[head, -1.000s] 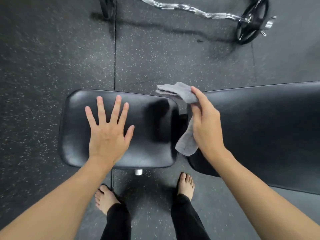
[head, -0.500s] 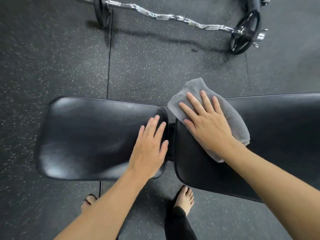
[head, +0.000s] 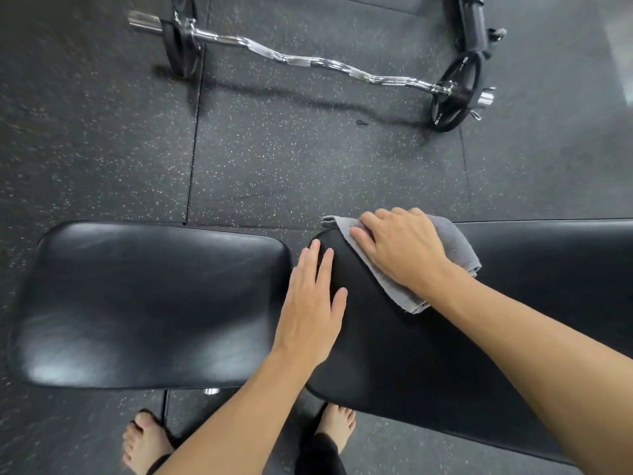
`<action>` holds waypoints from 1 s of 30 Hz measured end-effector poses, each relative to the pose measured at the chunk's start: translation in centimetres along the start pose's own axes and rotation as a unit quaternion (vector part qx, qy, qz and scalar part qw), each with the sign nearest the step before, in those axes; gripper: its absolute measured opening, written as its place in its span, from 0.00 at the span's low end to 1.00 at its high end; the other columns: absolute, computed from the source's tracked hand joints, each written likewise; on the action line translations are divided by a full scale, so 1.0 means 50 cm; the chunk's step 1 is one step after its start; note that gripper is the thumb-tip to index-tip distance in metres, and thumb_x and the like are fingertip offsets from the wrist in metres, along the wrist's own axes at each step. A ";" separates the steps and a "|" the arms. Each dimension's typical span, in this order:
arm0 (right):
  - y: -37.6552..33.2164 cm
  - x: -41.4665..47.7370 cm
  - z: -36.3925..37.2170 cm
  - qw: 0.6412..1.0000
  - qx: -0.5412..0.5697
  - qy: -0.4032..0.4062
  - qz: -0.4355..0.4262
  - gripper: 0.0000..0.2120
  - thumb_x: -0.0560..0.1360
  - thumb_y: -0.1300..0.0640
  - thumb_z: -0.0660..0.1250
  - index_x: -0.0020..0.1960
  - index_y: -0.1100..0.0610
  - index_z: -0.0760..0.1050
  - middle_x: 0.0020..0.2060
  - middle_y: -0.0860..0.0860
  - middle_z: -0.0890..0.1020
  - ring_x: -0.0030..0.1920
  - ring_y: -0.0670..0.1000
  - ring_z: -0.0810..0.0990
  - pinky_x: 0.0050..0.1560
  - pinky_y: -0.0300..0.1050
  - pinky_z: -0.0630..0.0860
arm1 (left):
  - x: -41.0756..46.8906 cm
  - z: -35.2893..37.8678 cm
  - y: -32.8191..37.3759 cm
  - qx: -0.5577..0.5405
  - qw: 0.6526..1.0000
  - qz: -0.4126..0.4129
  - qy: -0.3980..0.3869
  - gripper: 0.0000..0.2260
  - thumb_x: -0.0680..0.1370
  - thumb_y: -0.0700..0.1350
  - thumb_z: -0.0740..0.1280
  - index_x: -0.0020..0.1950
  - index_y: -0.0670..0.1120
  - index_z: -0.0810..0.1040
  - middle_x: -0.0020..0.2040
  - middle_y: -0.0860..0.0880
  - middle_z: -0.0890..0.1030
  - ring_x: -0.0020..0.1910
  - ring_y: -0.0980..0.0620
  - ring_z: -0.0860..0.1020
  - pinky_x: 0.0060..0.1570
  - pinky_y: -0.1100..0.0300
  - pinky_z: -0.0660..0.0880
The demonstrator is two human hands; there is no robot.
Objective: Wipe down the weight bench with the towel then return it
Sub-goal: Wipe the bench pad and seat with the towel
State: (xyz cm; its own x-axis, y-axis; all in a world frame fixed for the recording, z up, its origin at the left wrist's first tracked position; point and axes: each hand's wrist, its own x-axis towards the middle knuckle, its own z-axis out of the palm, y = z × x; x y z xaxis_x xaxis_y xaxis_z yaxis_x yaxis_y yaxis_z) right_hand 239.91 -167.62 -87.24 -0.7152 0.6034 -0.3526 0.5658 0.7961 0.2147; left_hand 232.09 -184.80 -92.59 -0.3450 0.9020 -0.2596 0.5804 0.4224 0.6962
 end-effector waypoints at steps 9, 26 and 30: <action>0.260 -0.166 -0.016 0.992 -0.029 0.059 0.110 0.23 0.83 0.41 0.48 0.49 0.55 0.75 0.43 0.52 0.82 0.47 0.58 0.79 0.54 0.54 0.71 | 0.105 0.075 0.235 0.025 0.996 0.076 0.032 0.26 0.85 0.53 0.50 0.83 0.46 0.58 0.84 0.49 0.54 0.84 0.49 0.49 0.81 0.42 0.45; 0.418 -0.292 -0.048 0.985 -0.011 0.054 0.166 0.25 0.82 0.39 0.53 0.61 0.60 0.73 0.72 0.56 0.75 0.76 0.66 0.67 0.71 0.69 0.61 | 0.118 0.141 0.342 0.040 0.989 0.037 0.134 0.25 0.83 0.53 0.51 0.78 0.46 0.69 0.77 0.49 0.71 0.79 0.47 0.65 0.80 0.42 0.51; 0.400 -0.280 -0.052 0.990 -0.011 0.044 0.134 0.30 0.83 0.39 0.49 0.75 0.58 0.66 0.64 0.53 0.79 0.67 0.62 0.75 0.68 0.64 0.65 | 0.117 0.142 0.342 0.037 0.988 0.040 0.141 0.25 0.83 0.53 0.52 0.77 0.45 0.70 0.76 0.49 0.72 0.78 0.47 0.66 0.80 0.42 0.52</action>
State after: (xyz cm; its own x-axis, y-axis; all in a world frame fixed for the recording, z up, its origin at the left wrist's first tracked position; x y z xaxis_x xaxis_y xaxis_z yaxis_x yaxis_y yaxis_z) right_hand 260.19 -160.02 -75.61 -0.5746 0.7937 -0.1997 0.7312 0.6074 0.3106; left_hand 245.25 -171.66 -86.94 -0.4814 0.8765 -0.0011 0.6636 0.3653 0.6528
